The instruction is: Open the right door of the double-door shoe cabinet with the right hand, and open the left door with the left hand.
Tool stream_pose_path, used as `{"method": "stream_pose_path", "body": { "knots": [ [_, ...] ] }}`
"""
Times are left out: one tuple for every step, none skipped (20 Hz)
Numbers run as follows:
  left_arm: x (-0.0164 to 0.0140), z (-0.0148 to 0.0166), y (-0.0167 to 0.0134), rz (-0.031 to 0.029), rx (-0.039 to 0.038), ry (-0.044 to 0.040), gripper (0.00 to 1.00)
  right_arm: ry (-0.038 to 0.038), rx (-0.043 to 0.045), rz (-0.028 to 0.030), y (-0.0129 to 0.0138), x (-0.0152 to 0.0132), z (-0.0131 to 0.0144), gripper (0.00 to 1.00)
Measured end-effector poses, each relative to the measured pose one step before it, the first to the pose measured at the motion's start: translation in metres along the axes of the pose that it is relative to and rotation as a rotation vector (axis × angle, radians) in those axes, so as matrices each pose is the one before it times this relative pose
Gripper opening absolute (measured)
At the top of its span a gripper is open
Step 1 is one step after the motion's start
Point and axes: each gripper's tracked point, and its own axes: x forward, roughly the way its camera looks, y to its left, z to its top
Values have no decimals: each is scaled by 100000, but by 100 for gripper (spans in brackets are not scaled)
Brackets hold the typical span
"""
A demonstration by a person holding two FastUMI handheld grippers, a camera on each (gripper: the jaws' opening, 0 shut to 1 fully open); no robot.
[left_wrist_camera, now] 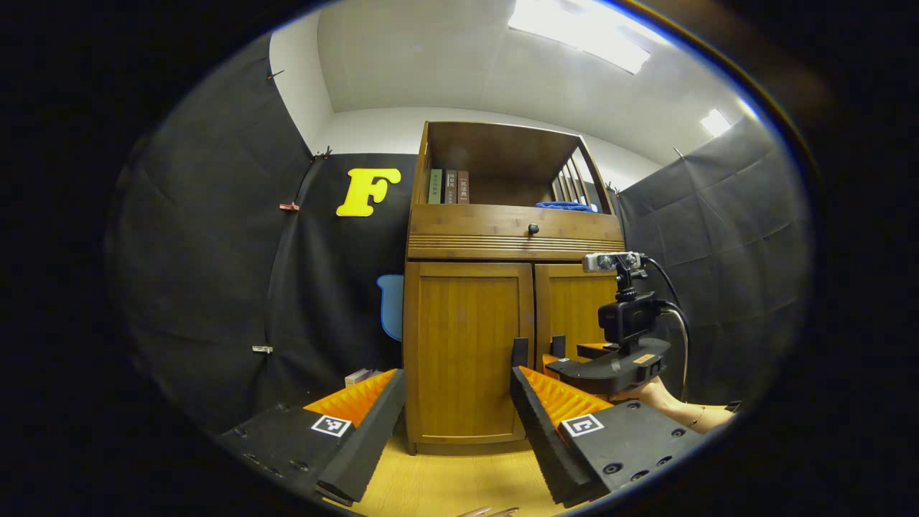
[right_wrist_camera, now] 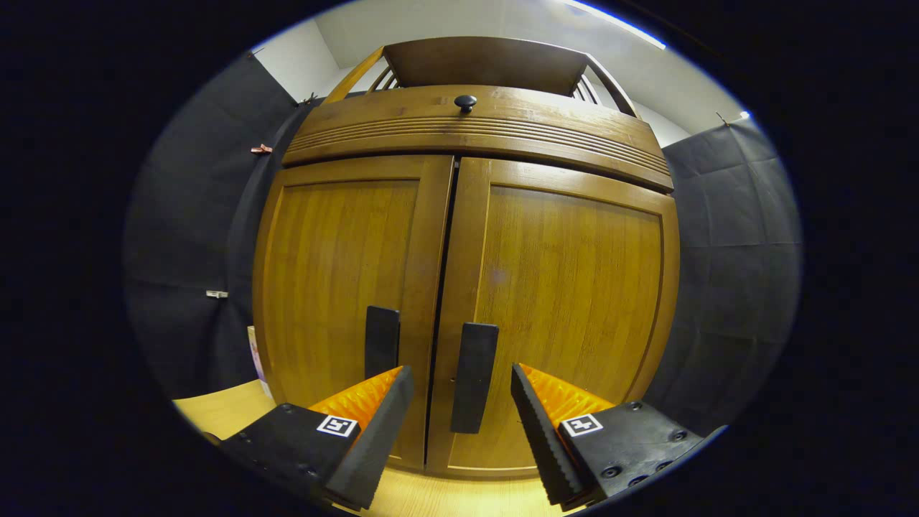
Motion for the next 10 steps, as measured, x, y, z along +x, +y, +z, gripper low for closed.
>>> {"method": "stream_pose_path", "body": {
  "knots": [
    [-91,132,502,1190,952,-859,90,-87,-178,-920,-97,666,-110,86],
    [54,329,548,1371,703,-1384,91,24,256,-650,-67,-66,-364,86],
    [59,-47,405,899,266,-521,91,72,415,-1012,-197,381,-247,84],
    [14,-35,272,143,-224,66,90,600,596,-729,-85,773,-143,82],
    [-52,-147,205,-120,-362,364,90,551,764,-79,126,852,-84,77],
    [-20,19,298,466,18,-129,90,656,1113,467,290,801,-87,77],
    [-23,50,693,1596,614,-889,90,-536,1333,-444,-69,240,64,70],
    [12,32,802,2399,1202,-455,87,-297,1206,-314,-94,210,-128,64],
    [77,-198,643,1875,1473,-287,91,-819,453,730,26,225,153,56],
    [85,-121,410,1124,991,115,90,-485,-16,-380,-6,78,34,55]
  ]
}}
